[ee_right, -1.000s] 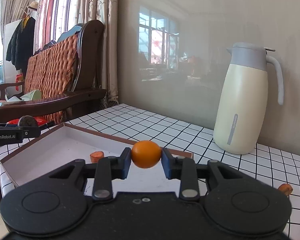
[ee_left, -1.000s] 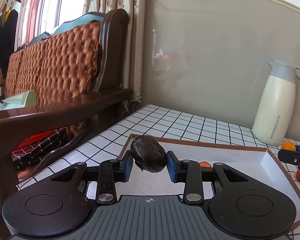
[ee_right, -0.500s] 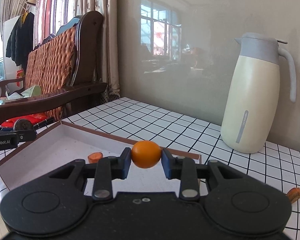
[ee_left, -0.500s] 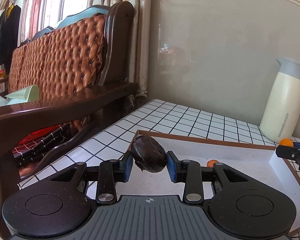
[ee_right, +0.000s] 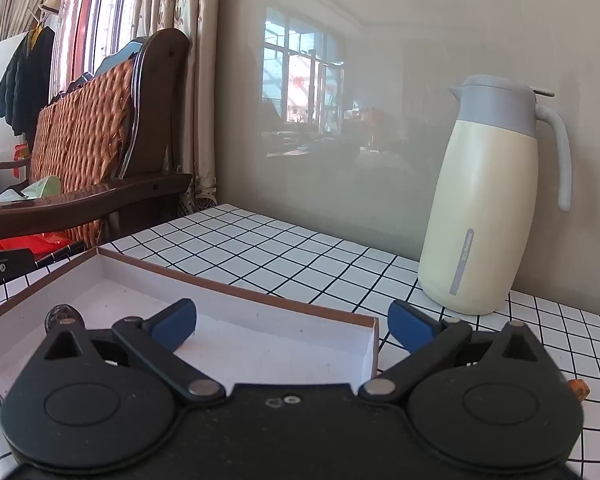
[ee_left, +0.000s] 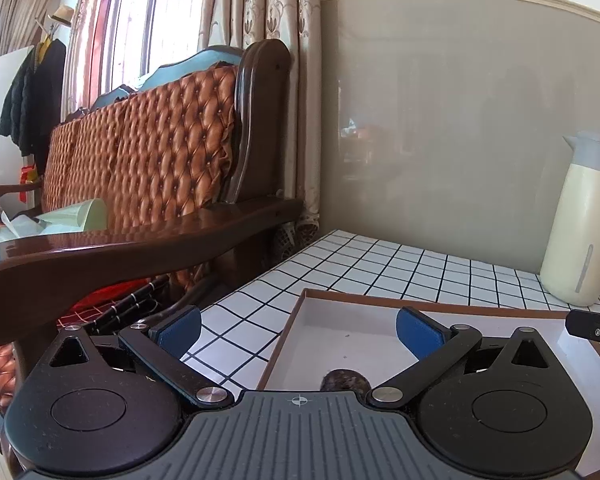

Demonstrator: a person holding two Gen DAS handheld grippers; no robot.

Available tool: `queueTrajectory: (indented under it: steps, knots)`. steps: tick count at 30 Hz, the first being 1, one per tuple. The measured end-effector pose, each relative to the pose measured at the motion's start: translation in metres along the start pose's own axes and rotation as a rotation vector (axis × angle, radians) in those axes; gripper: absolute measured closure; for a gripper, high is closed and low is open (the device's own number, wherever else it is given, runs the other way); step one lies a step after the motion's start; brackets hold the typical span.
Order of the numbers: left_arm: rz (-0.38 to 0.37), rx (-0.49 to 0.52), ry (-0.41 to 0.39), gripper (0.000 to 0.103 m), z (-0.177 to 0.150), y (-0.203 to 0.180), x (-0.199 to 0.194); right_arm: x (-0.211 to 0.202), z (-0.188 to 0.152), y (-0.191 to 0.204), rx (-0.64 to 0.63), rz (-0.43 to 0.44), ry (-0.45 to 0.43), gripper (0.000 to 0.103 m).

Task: Organize fruits
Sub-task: 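Carry the plum and orange over the box and release both inside, then withdraw both open tools from the box back toward the remaining fruits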

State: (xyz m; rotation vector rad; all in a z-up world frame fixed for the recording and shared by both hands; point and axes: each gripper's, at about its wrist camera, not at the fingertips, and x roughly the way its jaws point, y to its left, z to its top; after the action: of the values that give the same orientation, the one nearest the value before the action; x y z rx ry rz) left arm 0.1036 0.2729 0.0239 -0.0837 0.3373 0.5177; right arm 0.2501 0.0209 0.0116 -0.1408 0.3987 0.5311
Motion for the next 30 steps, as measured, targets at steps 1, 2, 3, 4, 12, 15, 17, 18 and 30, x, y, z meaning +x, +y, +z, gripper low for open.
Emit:
queueTrajectory:
  steps: [1, 2, 3, 4, 12, 15, 17, 18, 30]
  knots:
    - [0.002, -0.005, 0.0, 0.0, 0.0, 0.001, 0.0, -0.001, 0.0, 0.001, -0.001, 0.002, -0.001, 0.006]
    - [0.003, -0.01, 0.002, 0.0, 0.0, 0.003, 0.0, -0.002, 0.0, 0.002, -0.002, 0.003, -0.001, 0.006]
    - [0.002, -0.014, 0.006, 0.0, 0.0, 0.004, 0.0, -0.002, 0.0, 0.002, -0.002, 0.003, 0.001, 0.006]
    - [-0.002, -0.019, 0.01, 0.0, -0.001, 0.005, 0.0, -0.003, 0.0, 0.003, -0.004, 0.002, 0.002, 0.006]
    - [-0.047, -0.038, 0.012, 0.0, -0.004, 0.007, -0.016, -0.023, 0.001, -0.003, 0.016, 0.012, -0.008, 0.006]
    - [-0.061, -0.048, 0.015, 0.0, -0.006, 0.003, -0.024, -0.037, -0.001, -0.008, 0.039, 0.005, -0.023, 0.006]
    - [-0.066, -0.057, 0.014, 0.0, -0.006, -0.001, -0.029, -0.048, -0.005, -0.012, 0.058, 0.004, -0.029, 0.006]
    - [-0.067, -0.056, 0.012, 0.0, -0.006, -0.004, -0.031, -0.052, -0.007, -0.014, 0.064, 0.003, -0.031, 0.006]
    - [-0.119, -0.016, 0.027, 0.0, -0.03, -0.03, -0.082, -0.109, -0.026, -0.039, 0.086, -0.053, -0.036, 0.006]
